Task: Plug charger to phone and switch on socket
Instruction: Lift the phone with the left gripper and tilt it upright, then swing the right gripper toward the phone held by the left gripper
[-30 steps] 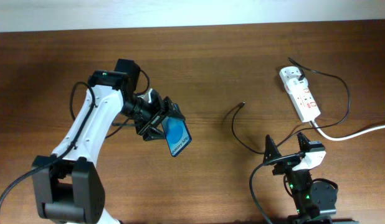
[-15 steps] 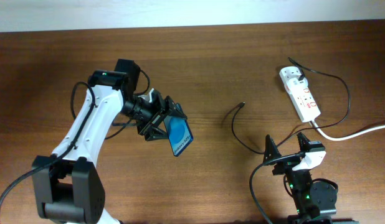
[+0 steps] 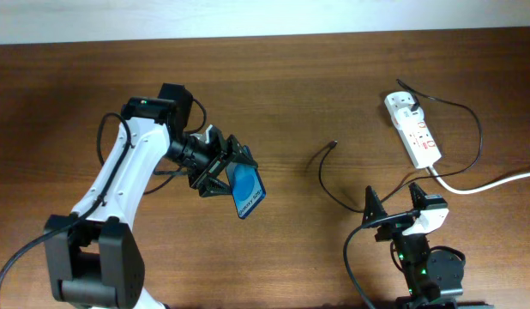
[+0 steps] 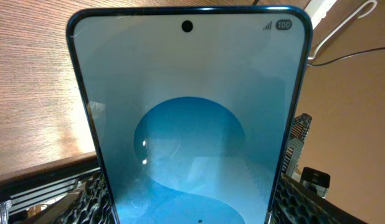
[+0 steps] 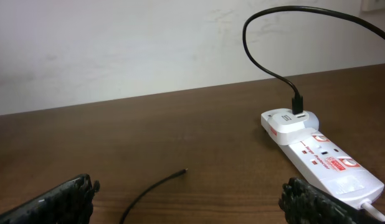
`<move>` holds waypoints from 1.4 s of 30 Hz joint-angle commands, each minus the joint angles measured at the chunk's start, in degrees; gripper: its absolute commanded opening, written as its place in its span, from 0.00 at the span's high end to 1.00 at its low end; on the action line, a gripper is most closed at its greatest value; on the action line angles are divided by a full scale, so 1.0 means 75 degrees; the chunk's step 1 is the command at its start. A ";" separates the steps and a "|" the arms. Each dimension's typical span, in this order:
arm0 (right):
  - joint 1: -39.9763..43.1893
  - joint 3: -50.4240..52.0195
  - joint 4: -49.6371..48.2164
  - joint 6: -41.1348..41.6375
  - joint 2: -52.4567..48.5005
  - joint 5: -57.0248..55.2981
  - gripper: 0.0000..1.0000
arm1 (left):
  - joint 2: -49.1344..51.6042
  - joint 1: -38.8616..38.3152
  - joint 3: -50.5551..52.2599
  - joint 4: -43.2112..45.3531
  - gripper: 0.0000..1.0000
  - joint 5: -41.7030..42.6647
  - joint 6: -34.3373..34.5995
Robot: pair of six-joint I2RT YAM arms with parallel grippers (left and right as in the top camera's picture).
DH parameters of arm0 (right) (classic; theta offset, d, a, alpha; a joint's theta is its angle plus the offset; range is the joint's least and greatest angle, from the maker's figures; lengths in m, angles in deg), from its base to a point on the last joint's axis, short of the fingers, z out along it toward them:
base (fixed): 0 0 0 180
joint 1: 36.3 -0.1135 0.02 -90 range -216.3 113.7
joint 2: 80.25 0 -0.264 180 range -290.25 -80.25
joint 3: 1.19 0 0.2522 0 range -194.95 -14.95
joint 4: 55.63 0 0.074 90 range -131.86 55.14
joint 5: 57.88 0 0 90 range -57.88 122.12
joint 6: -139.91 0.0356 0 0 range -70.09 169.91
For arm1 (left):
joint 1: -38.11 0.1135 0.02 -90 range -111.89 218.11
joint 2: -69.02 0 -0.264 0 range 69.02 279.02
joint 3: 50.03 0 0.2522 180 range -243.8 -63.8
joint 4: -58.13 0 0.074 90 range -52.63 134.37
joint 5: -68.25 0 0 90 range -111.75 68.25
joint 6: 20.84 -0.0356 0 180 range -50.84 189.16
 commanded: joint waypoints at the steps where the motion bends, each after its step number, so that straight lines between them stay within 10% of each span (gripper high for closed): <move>1: 0.0029 0.0050 0.0032 -0.0050 0.0050 -0.0064 0.02 | -0.0017 0.0035 -0.0178 0.0055 0.57 0.0329 -0.0175; 27: 0.0029 0.0050 0.0017 -0.0017 0.0050 0.0163 0.02 | -0.0017 0.0035 -0.0178 0.0854 0.57 0.0079 -0.0388; 42: 0.0029 0.0050 0.0720 -0.0017 0.0050 0.9422 0.02 | -0.0017 0.0015 -0.0178 0.0877 0.55 -0.0353 -0.0411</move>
